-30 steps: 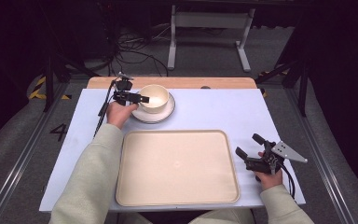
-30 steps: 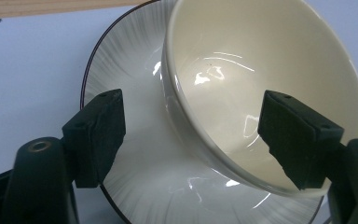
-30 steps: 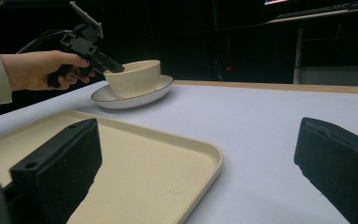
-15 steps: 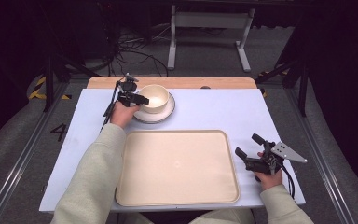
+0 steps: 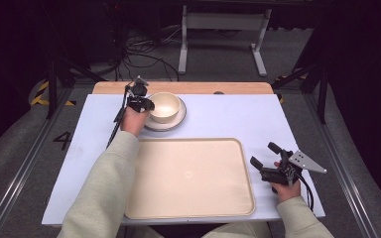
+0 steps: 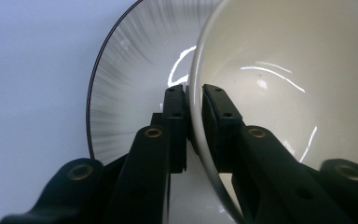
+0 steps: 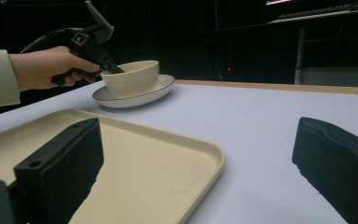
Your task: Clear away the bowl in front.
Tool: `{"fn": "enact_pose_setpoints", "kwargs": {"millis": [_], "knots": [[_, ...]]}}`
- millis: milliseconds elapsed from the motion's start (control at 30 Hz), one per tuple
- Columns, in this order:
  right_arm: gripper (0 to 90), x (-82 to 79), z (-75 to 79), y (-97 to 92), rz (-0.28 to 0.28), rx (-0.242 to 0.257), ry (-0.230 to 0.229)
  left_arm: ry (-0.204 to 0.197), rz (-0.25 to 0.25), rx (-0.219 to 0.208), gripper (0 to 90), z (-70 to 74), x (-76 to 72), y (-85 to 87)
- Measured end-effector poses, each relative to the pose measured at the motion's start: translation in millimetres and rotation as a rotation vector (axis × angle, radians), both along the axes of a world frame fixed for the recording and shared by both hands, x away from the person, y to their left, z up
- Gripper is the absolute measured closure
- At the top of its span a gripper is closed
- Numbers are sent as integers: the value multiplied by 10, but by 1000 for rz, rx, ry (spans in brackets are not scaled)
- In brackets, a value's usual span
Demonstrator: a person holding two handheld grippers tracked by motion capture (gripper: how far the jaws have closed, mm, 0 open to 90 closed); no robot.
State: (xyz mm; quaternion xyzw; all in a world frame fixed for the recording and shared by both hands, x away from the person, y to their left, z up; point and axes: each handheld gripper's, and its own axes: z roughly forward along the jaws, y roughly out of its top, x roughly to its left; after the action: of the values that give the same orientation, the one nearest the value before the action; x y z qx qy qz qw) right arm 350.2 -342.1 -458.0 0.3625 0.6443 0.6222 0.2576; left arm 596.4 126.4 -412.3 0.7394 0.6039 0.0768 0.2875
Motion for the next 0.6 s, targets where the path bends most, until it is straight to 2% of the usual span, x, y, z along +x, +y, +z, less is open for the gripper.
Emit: {"fn": "enact_pose_setpoints", "kwargs": {"millis": [100,233,467,500,600], "knots": [[23,-1,0,0,1,1,0,0,4,-17,830,9,1,-1],[23,-1,0,-2,1,2,0,-18,10,-32,832,37,-17,-9],[23,-2,0,1,-1,2,1,-59,19,-5,827,106,-58,-43],[23,-2,0,1,-1,2,0,-64,16,10,827,131,-70,-39],[23,-1,0,-1,1,2,2,-70,13,-5,826,175,-86,-2]]}}
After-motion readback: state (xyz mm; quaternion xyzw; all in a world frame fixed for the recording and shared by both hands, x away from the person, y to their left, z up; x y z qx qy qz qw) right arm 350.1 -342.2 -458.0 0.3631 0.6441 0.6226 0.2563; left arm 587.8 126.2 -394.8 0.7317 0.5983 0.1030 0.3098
